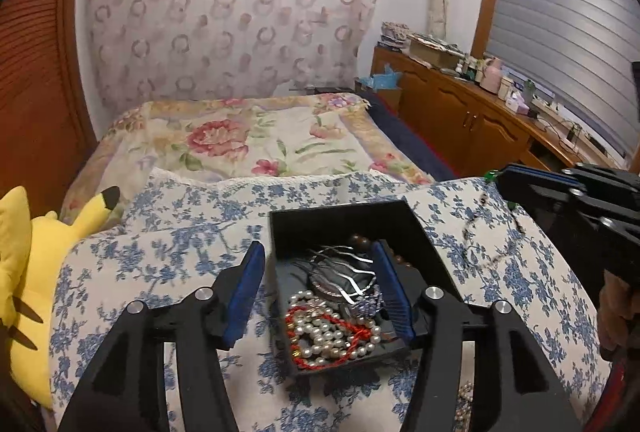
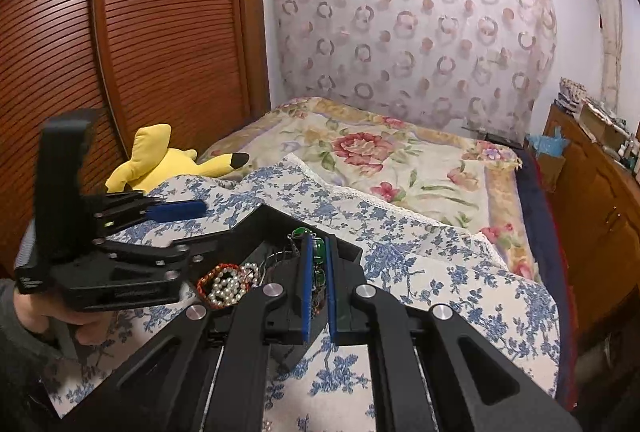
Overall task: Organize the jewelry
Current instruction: 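Release the flower charm into the box with the left tool while the right tool drops the chain, then lower the right tool to the pearl strand and close on it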
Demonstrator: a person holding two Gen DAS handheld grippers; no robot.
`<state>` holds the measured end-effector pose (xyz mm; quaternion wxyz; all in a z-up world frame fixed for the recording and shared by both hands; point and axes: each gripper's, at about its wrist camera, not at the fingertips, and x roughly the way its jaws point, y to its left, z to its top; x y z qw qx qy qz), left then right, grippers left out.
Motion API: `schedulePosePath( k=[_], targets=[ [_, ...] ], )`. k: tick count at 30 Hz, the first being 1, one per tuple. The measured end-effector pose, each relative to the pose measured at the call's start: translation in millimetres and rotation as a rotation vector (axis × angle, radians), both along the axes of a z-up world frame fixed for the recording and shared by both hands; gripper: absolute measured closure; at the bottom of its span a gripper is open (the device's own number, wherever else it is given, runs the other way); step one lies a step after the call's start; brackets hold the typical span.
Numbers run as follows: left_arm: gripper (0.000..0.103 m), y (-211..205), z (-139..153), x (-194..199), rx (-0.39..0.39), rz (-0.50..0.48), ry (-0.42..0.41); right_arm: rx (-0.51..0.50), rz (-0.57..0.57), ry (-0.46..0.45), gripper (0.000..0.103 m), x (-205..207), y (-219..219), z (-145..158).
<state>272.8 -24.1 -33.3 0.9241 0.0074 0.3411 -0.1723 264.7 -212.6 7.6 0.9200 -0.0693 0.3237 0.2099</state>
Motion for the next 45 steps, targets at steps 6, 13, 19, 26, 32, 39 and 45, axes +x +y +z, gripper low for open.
schedulePosePath(
  k=[6, 13, 19, 26, 32, 39, 45],
  targets=[
    [0.023, 25, 1, -8, 0.01, 0.057, -0.015, 0.008, 0.012, 0.034, 0.096, 27, 17, -15],
    [0.014, 59, -8, -13, 0.029, 0.116, -0.009, 0.008, 0.046, 0.074, 0.096, 53, 52, -30],
    [0.011, 79, -12, -21, 0.033, 0.154, -0.009, -0.009, 0.067, 0.09, 0.096, 61, 79, -34],
    [0.011, 84, -11, -31, 0.052, 0.164, -0.022, -0.027, 0.074, 0.097, 0.092, 59, 90, -36],
    [0.011, 81, -9, -42, 0.056, 0.153, -0.036, -0.016, 0.06, 0.088, 0.067, 54, 77, -29],
    [0.011, 71, -8, -60, 0.049, 0.112, -0.042, -0.009, 0.084, 0.071, 0.067, 5, 41, -20],
    [0.011, 55, -16, -82, 0.04, 0.05, -0.032, -0.058, 0.12, 0.116, 0.067, -65, -2, -44]
  ],
)
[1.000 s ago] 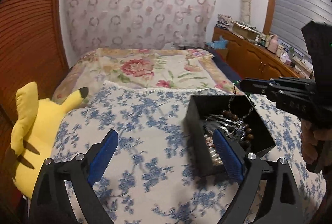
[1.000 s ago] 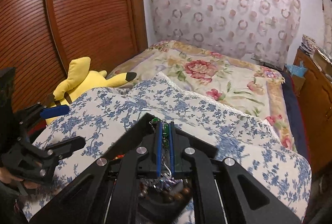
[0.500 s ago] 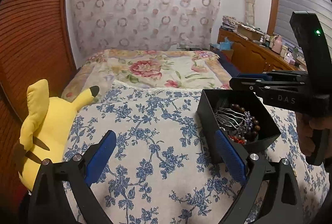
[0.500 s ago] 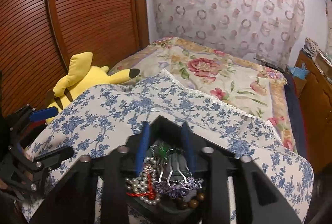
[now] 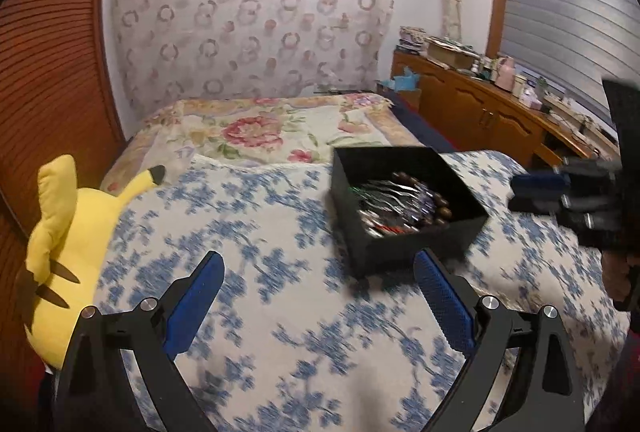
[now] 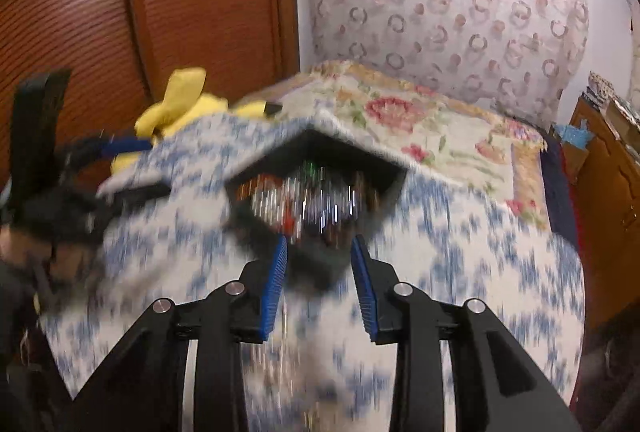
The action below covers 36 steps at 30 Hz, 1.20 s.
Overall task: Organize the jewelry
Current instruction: 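Lower the right tool to the pearl strand and close on it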
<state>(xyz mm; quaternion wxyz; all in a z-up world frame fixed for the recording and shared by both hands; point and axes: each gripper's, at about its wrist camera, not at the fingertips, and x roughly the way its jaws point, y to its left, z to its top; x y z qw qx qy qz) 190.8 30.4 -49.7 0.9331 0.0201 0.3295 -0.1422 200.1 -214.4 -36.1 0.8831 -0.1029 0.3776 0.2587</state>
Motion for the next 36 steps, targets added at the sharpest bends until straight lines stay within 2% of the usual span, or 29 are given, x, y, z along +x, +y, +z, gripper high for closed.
schedulePosePath(
  k=[6, 11, 18, 26, 32, 36],
  targets=[
    [0.011, -21, -12, -17, -0.013, -0.065, 0.041, -0.065, -0.012, 0.068, 0.067, -49, -31, -35],
    [0.011, -45, -22, -30, 0.008, -0.125, 0.067, -0.085, 0.011, 0.087, 0.068, -70, -33, -50],
    [0.011, -61, -32, -38, 0.019, -0.159, 0.095, -0.157, 0.004, 0.08, 0.07, -68, -24, -63],
    [0.011, -67, -38, -41, 0.043, -0.176, 0.109, -0.209, 0.028, 0.049, 0.09, -71, -17, -68],
    [0.011, -69, -41, -41, 0.044, -0.181, 0.125, -0.222, 0.044, 0.056, 0.091, -70, -14, -68],
    [0.011, -82, -46, -46, 0.06, -0.219, 0.144, -0.189, 0.02, 0.047, 0.092, -72, -25, -62]
  ],
)
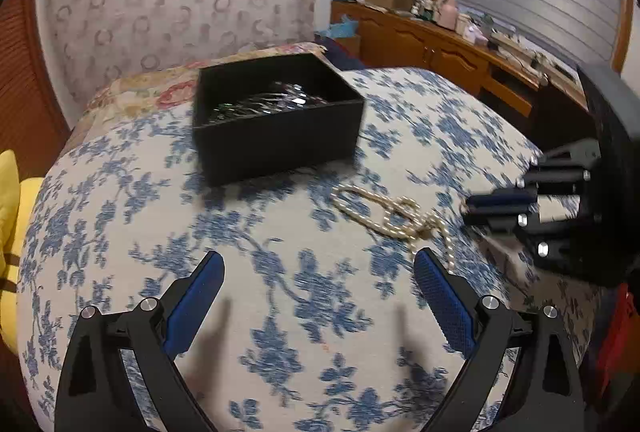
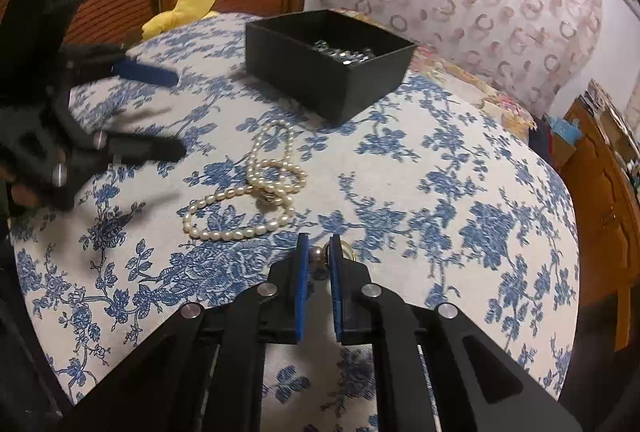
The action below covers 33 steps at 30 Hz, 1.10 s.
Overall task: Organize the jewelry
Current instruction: 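Lower the right tool to the pearl strand and close on it, then lift the pearl strand into the black box and open the right tool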
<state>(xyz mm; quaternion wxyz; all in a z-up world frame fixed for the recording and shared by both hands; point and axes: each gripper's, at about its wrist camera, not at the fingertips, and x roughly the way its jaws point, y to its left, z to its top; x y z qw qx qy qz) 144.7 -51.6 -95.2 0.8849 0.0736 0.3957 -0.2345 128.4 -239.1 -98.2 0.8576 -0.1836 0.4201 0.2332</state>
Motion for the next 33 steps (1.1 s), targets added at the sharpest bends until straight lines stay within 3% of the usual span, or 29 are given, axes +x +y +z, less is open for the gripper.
schedulePosePath(
  k=[2, 4, 10, 17, 27, 30, 33],
  targets=[
    [0.016, -10, -2, -3, 0.007, -0.026, 0.007, 0.019, -0.015, -0.006, 0.092, -1, -7, 4],
    [0.032, -20, -4, -4, 0.013, -0.053, 0.023, 0.031, -0.026, -0.011, 0.092, -3, -13, 7],
    [0.066, -52, -8, -7, 0.054, -0.138, 0.029, 0.053, -0.054, -0.025, 0.092, -5, -27, 13],
    [0.07, -70, -12, 0, 0.147, -0.121, -0.027, 0.082, -0.054, -0.041, 0.091, -9, -32, 20],
    [0.07, -85, -13, 18, 0.18, -0.179, -0.051, 0.102, -0.074, -0.038, 0.091, -7, -41, 20],
    [0.095, -85, -12, 21, 0.144, -0.207, -0.024, 0.111, -0.08, -0.035, 0.091, -5, -44, 20],
    [0.095, -81, -6, 22, 0.108, -0.215, -0.004, 0.118, -0.084, -0.038, 0.091, -3, -45, 22]
  ],
)
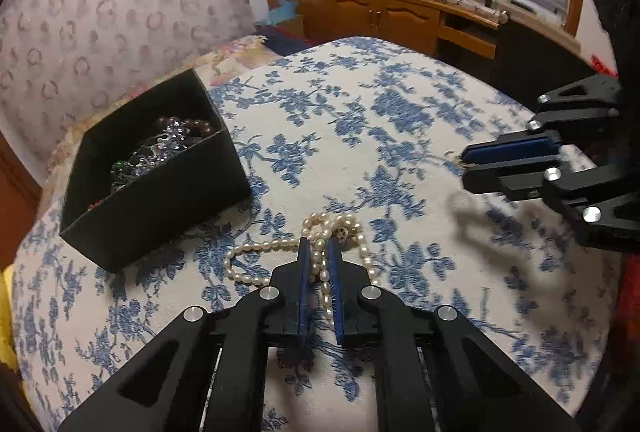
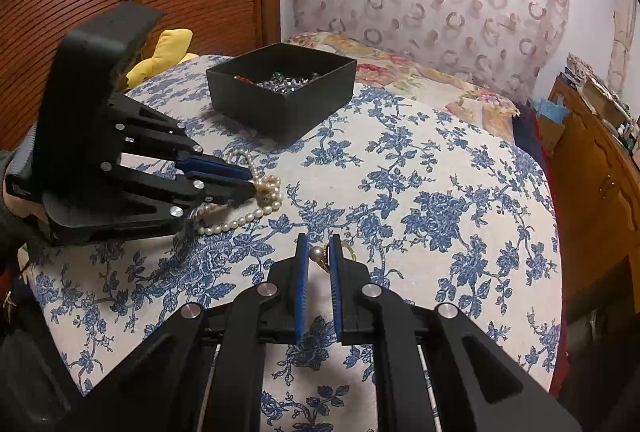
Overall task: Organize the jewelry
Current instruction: 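Lift the pearl strand into the black box and open the right tool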
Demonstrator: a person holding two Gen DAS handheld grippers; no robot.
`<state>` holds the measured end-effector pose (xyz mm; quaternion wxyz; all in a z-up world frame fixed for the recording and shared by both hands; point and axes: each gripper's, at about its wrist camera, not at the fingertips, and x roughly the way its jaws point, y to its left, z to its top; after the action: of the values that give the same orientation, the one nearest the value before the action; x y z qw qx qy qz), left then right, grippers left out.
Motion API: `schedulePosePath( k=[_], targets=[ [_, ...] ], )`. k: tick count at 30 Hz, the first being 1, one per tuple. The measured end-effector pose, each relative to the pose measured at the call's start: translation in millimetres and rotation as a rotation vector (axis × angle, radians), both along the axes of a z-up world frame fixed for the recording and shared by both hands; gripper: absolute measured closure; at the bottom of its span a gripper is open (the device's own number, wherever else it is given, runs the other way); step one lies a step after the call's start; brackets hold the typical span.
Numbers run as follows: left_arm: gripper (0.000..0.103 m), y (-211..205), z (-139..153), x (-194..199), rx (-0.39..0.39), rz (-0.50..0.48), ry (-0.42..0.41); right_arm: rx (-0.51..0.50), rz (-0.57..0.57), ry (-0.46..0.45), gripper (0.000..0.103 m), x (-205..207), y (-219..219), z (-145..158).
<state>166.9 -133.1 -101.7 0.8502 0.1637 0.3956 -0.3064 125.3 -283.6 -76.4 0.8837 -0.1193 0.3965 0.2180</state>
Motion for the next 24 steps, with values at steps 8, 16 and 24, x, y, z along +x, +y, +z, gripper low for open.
schedulePosePath(
  k=[8, 16, 24],
  targets=[
    [0.095, 19, 69, -6, -0.117, 0.016, -0.088, 0.032, 0.013, -0.056, 0.091, 1, 8, 27],
    [0.095, 42, 146, 13, -0.175, 0.087, -0.209, 0.057, 0.035, -0.129, 0.091, 11, 26, 65],
    [0.095, 61, 186, 52, -0.177, 0.174, -0.273, 0.071, 0.067, -0.188, 0.091, 35, 53, 95]
  ],
)
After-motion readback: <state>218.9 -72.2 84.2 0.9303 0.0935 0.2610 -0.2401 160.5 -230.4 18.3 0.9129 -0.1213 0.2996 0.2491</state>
